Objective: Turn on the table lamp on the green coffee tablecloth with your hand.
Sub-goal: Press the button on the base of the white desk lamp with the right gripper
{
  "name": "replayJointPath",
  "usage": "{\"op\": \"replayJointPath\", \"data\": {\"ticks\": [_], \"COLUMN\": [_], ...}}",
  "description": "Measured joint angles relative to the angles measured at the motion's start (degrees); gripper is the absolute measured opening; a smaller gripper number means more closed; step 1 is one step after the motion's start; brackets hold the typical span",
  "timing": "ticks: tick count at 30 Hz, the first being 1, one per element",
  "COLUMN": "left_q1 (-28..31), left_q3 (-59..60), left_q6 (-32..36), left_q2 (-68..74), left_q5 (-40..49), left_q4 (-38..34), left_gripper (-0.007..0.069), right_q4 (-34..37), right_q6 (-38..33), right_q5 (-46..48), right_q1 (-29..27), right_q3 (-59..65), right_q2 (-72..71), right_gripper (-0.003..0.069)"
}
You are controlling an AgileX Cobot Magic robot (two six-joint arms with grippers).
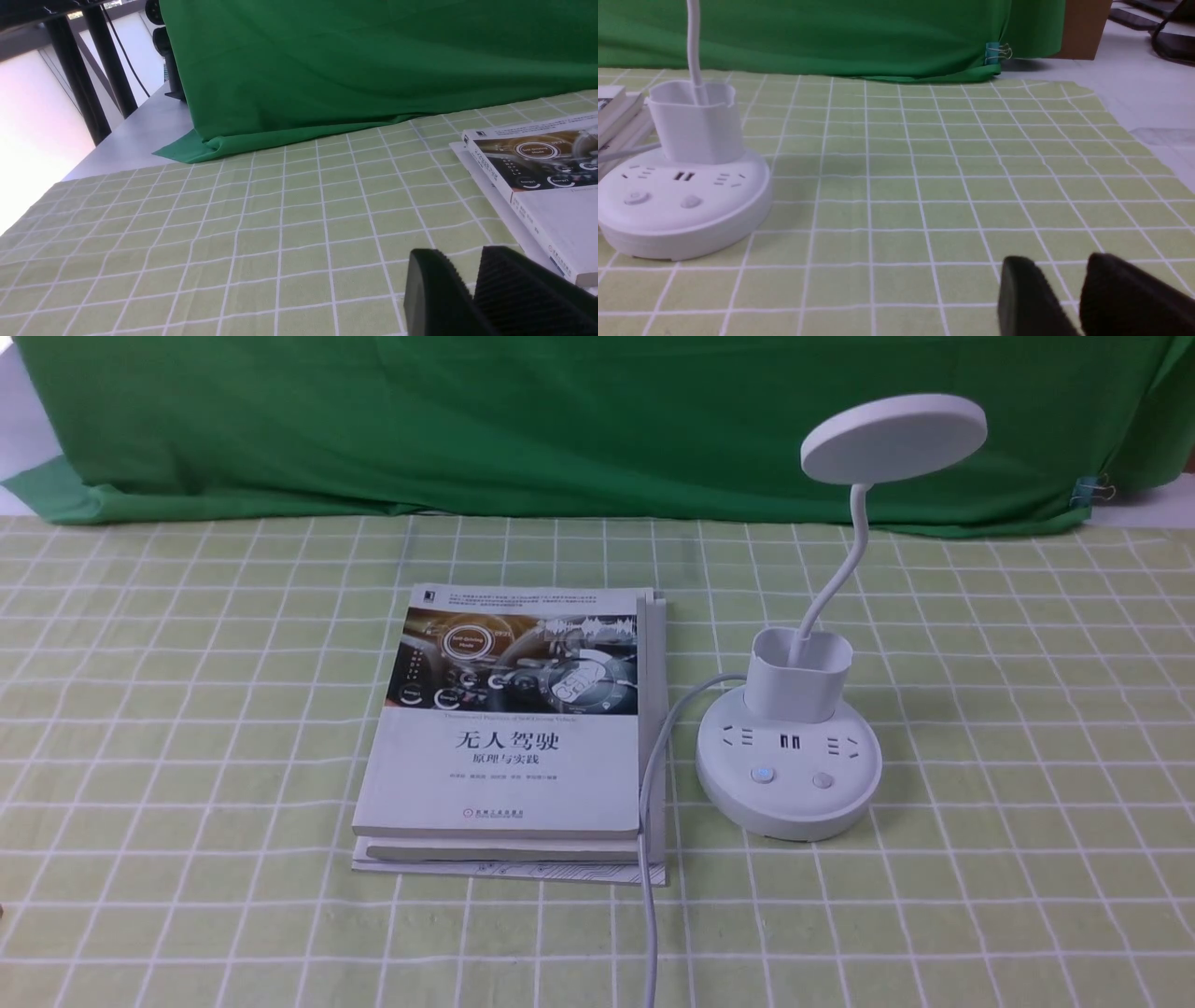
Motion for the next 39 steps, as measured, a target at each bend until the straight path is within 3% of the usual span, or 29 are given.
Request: {"op": "replayJointPath", "data": {"ticks": [9,16,24,28,30,36,39], "left_q1": [0.00,0.00,0.00,0.00,0.00,0.00,0.00], "left_q3": [0.00,0.00,0.00,0.00,0.00,0.00,0.00], "left_q6": [0.00,-0.06,-0.01,-0.01,-0.01,-0.01,-0.01], "left_q2": [0.00,0.00,0.00,0.00,0.00,0.00,0.00], "left_q5": [0.02,0.02,0.02,0.02,0.02,0.02,0.02], "left_q4": [0.00,0.00,0.00,0.00,0.00,0.00,0.00], "left_gripper": [0.0136,0.0148,0.0159,0.0164,0.0164,0.0171,0.0174], "right_q4": [0.35,6.28,7.26,7.32,7.37,7.37,7.37], "right_q6": [0.71,21.78,27.60,19.09,13.05,-0.03,-2.32], "right_q5": [-2.43,-14.91,-20.82,-7.41,1.99,29.18,32.29], "right_q1": [0.00,0.00,0.39,3.88,6.23,12.62,14.67], "right_q3": [0.00,0.00,-0.06,-9.83,-18.86,-39.48,-44.20], "right_q2": [0.00,0.00,0.08,8.61,17.51,46.42,57.65], "right_gripper": [0.0241,0.0241,0.0211,0.0076,0.0041,0.0034,0.0034]}}
